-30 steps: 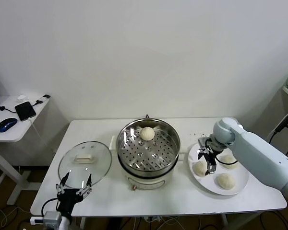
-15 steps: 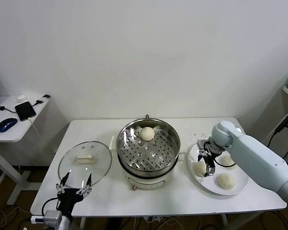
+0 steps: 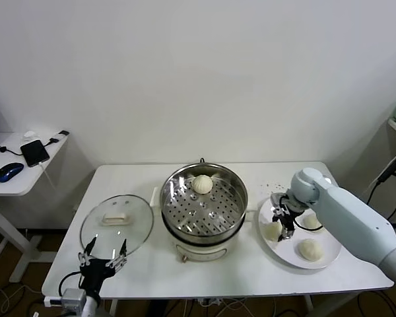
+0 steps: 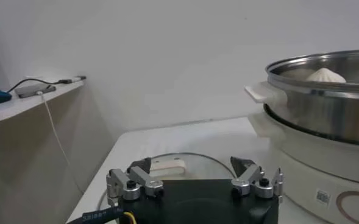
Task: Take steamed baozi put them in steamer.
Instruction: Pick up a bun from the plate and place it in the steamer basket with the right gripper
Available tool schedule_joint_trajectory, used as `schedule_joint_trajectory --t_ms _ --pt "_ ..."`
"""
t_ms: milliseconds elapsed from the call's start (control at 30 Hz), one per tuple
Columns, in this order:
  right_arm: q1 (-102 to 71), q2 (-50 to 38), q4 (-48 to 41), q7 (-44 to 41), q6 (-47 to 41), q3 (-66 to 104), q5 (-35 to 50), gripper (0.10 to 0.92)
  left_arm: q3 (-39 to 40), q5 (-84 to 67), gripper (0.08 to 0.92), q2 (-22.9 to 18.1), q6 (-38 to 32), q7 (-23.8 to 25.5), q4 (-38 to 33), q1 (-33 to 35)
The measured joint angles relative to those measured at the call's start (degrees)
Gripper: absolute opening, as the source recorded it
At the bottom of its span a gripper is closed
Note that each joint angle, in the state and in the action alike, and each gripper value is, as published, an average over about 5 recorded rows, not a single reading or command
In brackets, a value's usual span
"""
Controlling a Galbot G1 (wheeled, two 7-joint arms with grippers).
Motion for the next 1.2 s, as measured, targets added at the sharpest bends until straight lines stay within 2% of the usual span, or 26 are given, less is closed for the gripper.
schedule_joint_trajectory --t_ms 333,700,933,1200 --pt "5.94 -3.67 2.47 -0.83 -1.49 -3.00 4.02 0.568 0.88 0.70 0.823 -0.34 0.03 -0.22 0.30 -0.86" --pt "25.24 -6.60 7.71 -3.12 -6.25 -17.10 16.80 0.566 0.33 1.61 0.823 -0.23 0.77 -0.37 0.40 -1.88" --pt "37.58 -2.64 9.15 -2.90 -12.33 -26.76 26.41 0.568 0.69 2.46 0.823 -0.69 0.71 -0.77 0.26 -1.60" --pt "43.65 6.93 6.86 -1.56 -18.17 -33.56 33.36 0.568 0.49 2.31 0.823 -0.66 1.13 -0.64 -0.83 -1.83"
